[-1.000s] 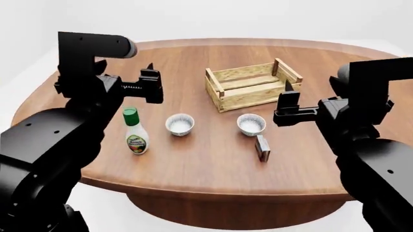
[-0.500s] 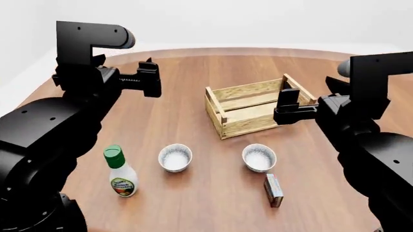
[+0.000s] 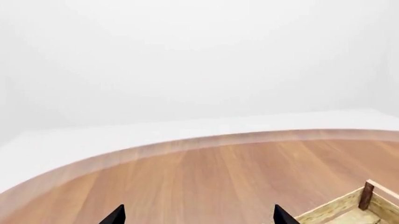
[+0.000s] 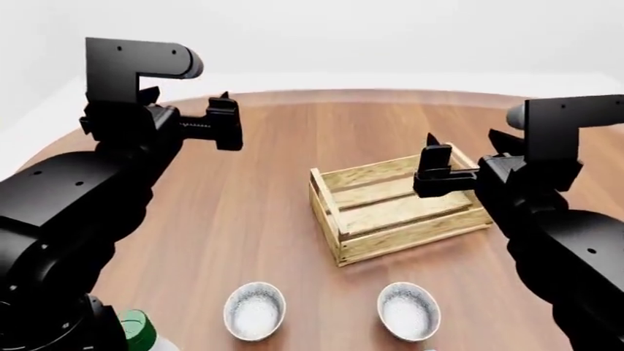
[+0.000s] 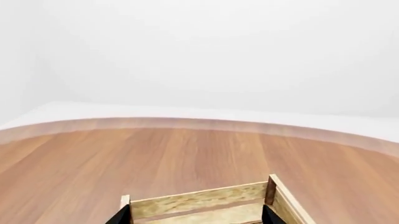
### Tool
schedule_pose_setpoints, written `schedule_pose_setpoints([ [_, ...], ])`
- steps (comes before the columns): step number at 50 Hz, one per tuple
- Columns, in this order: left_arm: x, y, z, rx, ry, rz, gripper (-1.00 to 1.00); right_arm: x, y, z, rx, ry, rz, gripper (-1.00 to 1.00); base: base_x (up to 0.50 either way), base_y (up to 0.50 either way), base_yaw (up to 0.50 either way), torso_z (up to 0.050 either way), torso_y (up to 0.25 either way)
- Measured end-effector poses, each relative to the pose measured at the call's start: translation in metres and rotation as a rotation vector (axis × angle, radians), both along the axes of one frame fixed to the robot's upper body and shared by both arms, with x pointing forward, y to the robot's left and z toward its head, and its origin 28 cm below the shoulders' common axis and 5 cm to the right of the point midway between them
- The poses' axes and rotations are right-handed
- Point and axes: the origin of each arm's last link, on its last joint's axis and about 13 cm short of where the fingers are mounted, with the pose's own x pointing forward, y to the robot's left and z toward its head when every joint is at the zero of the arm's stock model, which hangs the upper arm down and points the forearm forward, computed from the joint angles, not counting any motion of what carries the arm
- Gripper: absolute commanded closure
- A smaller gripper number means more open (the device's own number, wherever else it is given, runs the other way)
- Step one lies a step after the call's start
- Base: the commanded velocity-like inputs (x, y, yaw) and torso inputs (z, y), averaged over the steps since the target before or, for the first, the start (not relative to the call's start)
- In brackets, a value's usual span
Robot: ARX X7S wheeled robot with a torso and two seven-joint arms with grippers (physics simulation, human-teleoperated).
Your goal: Stack the right bowl on the left bowl and place them in the tray.
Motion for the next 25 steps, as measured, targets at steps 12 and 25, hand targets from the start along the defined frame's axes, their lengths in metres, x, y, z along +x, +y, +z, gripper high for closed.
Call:
schedule_pose_setpoints([
  [12,0.0003,-0.0004,-0.0026,0.0,0.005,-0.003,-1.0,0.0014,-0.0003,-0.0043,-0.005,0.009,-0.01,-1.0,0.33,0.0,0.0,0.0,0.002],
  [25,-0.0002,-0.0004,-0.0034,-0.001,0.006,-0.006,-1.0,0.001,-0.0001,-0.0063,-0.004,0.007,-0.001,-1.0,0.05,0.0,0.0,0.0,0.0],
])
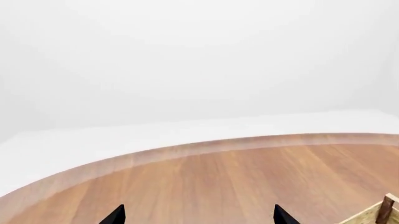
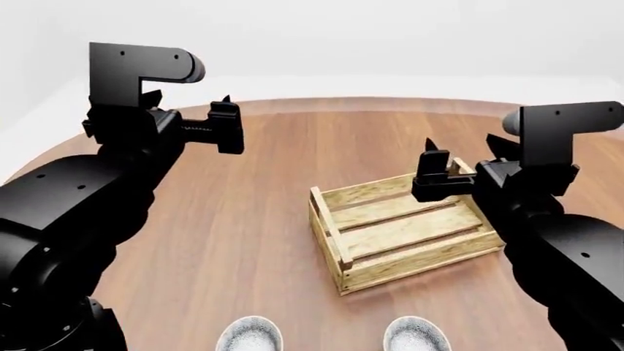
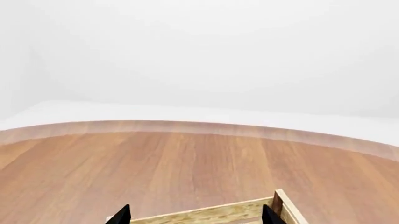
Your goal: Stack the right bowl on the left bowl and place them in the tray.
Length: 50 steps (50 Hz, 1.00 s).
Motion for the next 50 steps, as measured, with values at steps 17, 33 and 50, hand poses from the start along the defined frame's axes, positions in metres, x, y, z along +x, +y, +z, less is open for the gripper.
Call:
schedule_pose_setpoints([
  [17,-0.0003,0.0005,0.0002,0.0,0.001,-0.001,-1.0,0.0023,-0.0004,-0.0031,-0.012,0.026,-0.014,-1.0,0.09,0.0,0.0,0.0,0.0],
  [33,-0.0004,0.0009,-0.0001,0.001,0.002,-0.003,-1.0,0.0029,-0.0008,-0.0027,-0.012,0.038,-0.002,-1.0,0.28,0.0,0.0,0.0,0.001],
  [50,-0.0005,0.0013,-0.0011,0.003,0.003,-0.002,-1.0,0.0031,-0.0003,-0.0044,-0.018,0.047,0.005,-1.0,0.12,0.0,0.0,0.0,0.001],
])
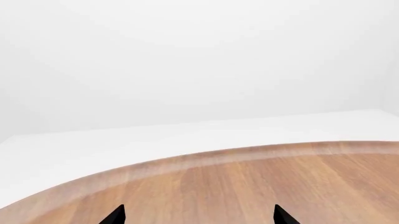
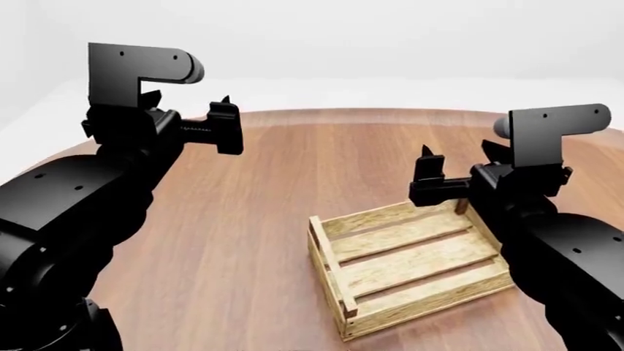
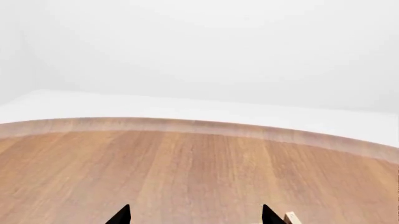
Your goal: Stack the right bowl on the left bowl and place them in the tray.
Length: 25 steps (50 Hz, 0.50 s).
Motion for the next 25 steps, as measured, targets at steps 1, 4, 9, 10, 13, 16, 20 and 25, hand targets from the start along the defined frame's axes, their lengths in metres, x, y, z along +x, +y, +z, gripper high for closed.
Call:
schedule_pose_setpoints([
  [1,0.0,0.0,-0.0001,0.0,0.0,0.0,-1.0,0.0,0.0,-0.0001,0.001,0.001,0.001,-1.0,0.5,0.0,0.0,0.0,0.0],
  [4,0.0,0.0,-0.0002,0.0,0.0,-0.001,-1.0,0.0002,0.0001,-0.0007,0.002,0.004,0.002,-1.0,0.17,0.0,0.0,0.0,0.0],
  [9,0.0001,0.0001,-0.0005,0.001,0.001,-0.001,-1.0,0.0006,0.0004,-0.0017,0.0,0.01,0.002,-1.0,0.0,0.0,0.0,0.0,0.0],
  [10,0.0001,0.0001,-0.0006,0.001,0.001,-0.001,-1.0,0.0006,0.0004,-0.0019,0.0,0.011,0.002,-1.0,0.0,0.0,0.0,0.0,0.0],
  [13,0.0001,0.0001,-0.0007,0.001,0.001,-0.002,-1.0,0.0007,0.0006,-0.0023,-0.002,0.014,0.003,-1.0,0.0,0.0,0.0,0.0,0.0],
  [16,0.0001,0.0002,-0.0007,0.001,0.002,-0.002,-1.0,0.0008,0.0007,-0.0025,-0.004,0.017,0.003,-1.0,0.0,0.0,0.0,0.0,0.0],
  [20,0.0001,0.0003,-0.0007,0.001,0.002,-0.002,-1.0,0.0008,0.0009,-0.0024,-0.008,0.02,0.002,-1.0,0.0,0.0,0.0,0.0,0.0],
  [25,0.0002,0.0004,-0.0008,0.001,0.003,-0.002,-1.0,0.0,0.0012,-0.003,-0.041,0.064,0.005,-1.0,0.0,0.0,0.0,0.0,0.0],
])
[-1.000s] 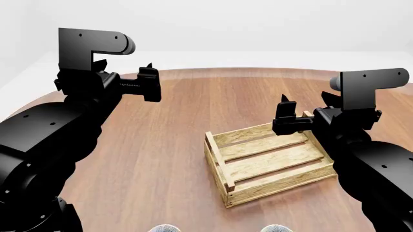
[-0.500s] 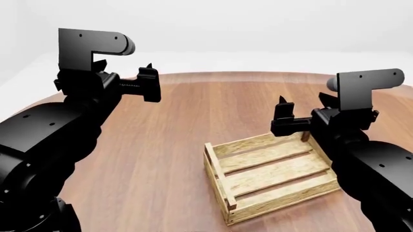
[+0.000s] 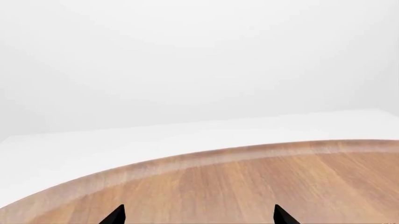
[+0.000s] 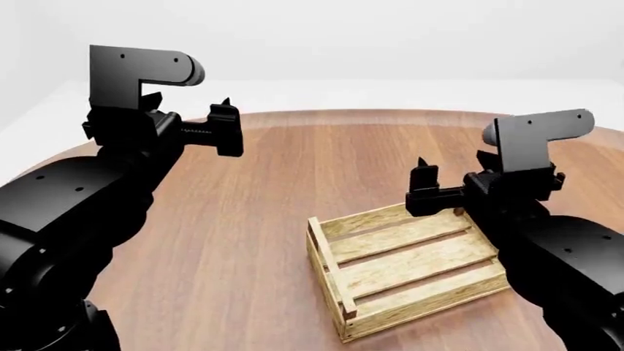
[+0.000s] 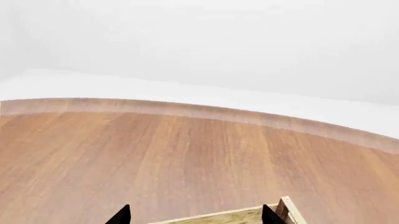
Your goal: Stack the right bowl on the left bowl and place them in the tray.
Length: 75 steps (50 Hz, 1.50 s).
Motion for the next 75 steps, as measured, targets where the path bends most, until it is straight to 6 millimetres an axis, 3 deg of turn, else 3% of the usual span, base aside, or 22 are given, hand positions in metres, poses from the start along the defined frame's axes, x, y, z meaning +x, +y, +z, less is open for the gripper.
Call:
schedule_pose_setpoints([
  [9,0.0,0.0,0.0,0.002,0.002,0.0,-1.0,-0.012,0.0,-0.003,-0.036,0.156,-0.028,-1.0,0.0,0.0,0.0,0.0,0.0],
  [24,-0.002,0.001,0.001,0.007,0.0,0.001,-1.0,-0.073,0.006,0.002,0.022,0.407,0.075,-1.0,0.0,0.0,0.0,0.0,0.0],
  [37,-0.004,0.002,0.002,0.01,-0.004,0.003,-1.0,-0.108,0.004,-0.016,0.069,0.682,0.05,-1.0,0.0,0.0,0.0,0.0,0.0],
  [51,-0.004,0.001,0.003,0.013,-0.005,0.0,-1.0,-0.12,0.004,-0.023,0.074,0.807,0.031,-1.0,0.0,0.0,0.0,0.0,0.0],
  [75,-0.003,0.001,0.002,0.014,-0.002,0.002,-1.0,-0.121,-0.005,-0.032,0.054,0.853,-0.053,-1.0,0.0,0.0,0.0,0.0,0.0],
])
